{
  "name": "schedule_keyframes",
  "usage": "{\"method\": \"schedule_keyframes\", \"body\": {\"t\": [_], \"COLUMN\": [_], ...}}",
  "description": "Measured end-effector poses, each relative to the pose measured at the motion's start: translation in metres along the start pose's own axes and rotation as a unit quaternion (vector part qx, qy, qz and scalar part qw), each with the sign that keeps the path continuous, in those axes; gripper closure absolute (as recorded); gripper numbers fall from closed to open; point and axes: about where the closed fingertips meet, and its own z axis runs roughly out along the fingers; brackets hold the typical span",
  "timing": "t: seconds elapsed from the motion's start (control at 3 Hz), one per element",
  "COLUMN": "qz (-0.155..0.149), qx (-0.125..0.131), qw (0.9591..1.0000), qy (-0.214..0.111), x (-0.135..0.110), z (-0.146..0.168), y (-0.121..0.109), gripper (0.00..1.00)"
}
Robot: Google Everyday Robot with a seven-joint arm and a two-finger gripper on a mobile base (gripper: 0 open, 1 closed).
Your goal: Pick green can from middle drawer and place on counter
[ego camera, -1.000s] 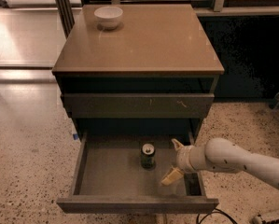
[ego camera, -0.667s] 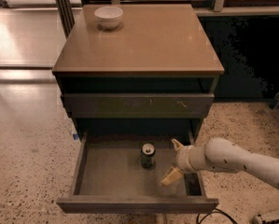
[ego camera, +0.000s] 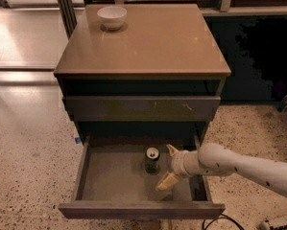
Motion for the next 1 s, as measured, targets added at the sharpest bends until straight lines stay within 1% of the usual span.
{"method": "schedule_keyframes", "body": {"t": [0.33,0.67,1.0], "qz": [0.004,0.015,0.016], "qx": [0.005,0.025,0.023], "qw": [1.0,0.9996,0.9996], "qy": [-0.002,-0.006,-0.009], "x": [-0.001,-0.003,-0.003], "z": [0.024,0.046,0.049], "y": [-0.001,-0.005,-0.006], "gripper": [0.0,0.0,0.0]}}
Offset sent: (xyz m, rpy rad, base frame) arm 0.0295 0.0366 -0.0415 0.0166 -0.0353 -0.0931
